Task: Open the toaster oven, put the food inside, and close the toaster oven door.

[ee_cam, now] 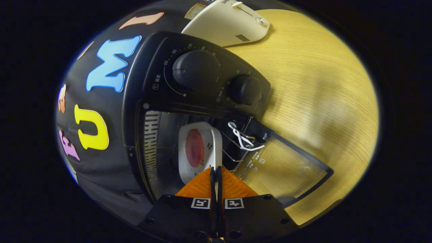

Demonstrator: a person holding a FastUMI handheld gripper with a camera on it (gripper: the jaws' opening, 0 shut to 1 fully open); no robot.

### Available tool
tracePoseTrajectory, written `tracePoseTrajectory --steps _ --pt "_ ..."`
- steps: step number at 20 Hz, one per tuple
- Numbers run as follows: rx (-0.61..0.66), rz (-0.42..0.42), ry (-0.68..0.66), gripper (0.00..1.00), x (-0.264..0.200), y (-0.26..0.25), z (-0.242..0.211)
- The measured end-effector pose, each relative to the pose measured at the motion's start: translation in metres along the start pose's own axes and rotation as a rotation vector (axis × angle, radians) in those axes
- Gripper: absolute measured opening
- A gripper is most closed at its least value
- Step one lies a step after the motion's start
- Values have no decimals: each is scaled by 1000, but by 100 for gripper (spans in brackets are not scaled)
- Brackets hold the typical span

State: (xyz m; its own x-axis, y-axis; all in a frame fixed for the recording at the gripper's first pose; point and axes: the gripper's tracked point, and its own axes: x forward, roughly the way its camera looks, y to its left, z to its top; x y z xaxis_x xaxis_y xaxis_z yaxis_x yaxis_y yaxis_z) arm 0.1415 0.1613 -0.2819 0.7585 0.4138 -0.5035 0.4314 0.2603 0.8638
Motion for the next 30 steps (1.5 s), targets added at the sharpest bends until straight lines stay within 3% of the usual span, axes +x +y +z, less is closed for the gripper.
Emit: tracePoseTrajectory --steps 14,16,23,30 --pt "143 36 -69 8 28 30 -8" --pt "143 53 -64 22 22 35 -9" --pt "77 60 -33 92 -12 28 -19" --pt "-100 16 65 98 -57 9 -59"
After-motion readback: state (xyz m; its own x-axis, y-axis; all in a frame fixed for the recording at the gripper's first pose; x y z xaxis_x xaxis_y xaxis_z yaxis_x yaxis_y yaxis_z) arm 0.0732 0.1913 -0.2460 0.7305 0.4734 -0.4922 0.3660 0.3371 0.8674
